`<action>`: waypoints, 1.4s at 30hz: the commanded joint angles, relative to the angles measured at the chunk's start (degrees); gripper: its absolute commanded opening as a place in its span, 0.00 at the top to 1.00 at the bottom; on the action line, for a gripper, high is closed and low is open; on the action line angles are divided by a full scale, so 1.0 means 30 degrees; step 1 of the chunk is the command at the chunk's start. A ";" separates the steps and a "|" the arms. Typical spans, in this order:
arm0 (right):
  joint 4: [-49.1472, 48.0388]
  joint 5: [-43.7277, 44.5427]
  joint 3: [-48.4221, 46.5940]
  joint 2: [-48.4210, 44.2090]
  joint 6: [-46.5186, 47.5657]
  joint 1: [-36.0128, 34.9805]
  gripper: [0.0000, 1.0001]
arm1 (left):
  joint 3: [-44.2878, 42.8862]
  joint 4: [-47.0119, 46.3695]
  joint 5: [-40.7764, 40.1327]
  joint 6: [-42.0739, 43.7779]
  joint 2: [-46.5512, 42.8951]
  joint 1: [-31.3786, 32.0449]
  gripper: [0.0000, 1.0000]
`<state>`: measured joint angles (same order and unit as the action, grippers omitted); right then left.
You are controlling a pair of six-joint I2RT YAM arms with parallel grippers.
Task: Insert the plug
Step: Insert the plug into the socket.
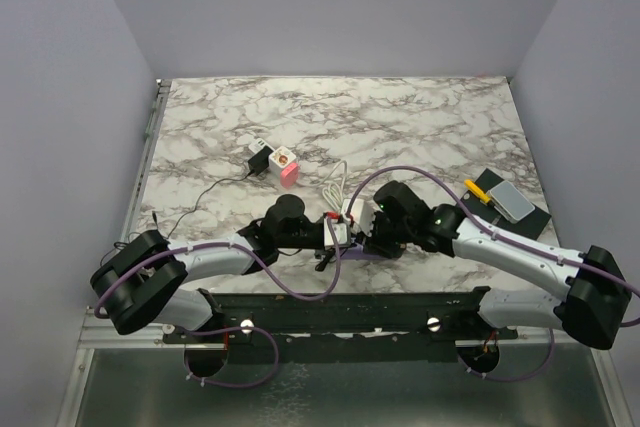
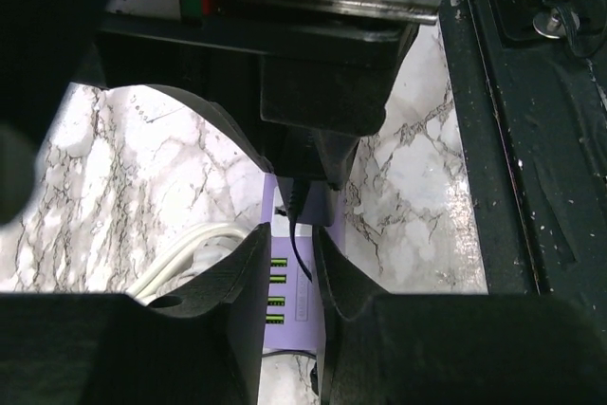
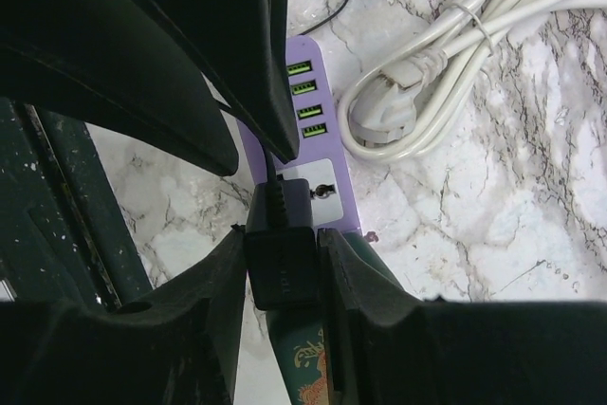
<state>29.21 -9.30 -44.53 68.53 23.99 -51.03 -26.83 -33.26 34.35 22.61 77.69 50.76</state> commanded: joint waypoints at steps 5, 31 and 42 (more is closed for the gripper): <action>0.1012 -0.0310 -0.0019 0.1028 0.0926 -0.0863 0.61 | 0.0597 0.2237 -0.0851 0.1011 0.0342 0.0514 0.79; 0.2931 -0.1412 -0.1881 0.4138 0.2393 -0.0863 0.96 | 0.0177 0.5661 -0.3324 0.1662 -0.2859 -0.0069 0.61; 0.1777 -0.0051 -0.1987 0.3527 0.2024 -0.0837 0.64 | -0.0921 0.9551 -0.3513 0.2110 -0.5374 -0.1463 0.11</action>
<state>35.83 -10.31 -50.76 78.06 28.42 -51.20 -25.15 -8.60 24.84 27.86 65.19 48.01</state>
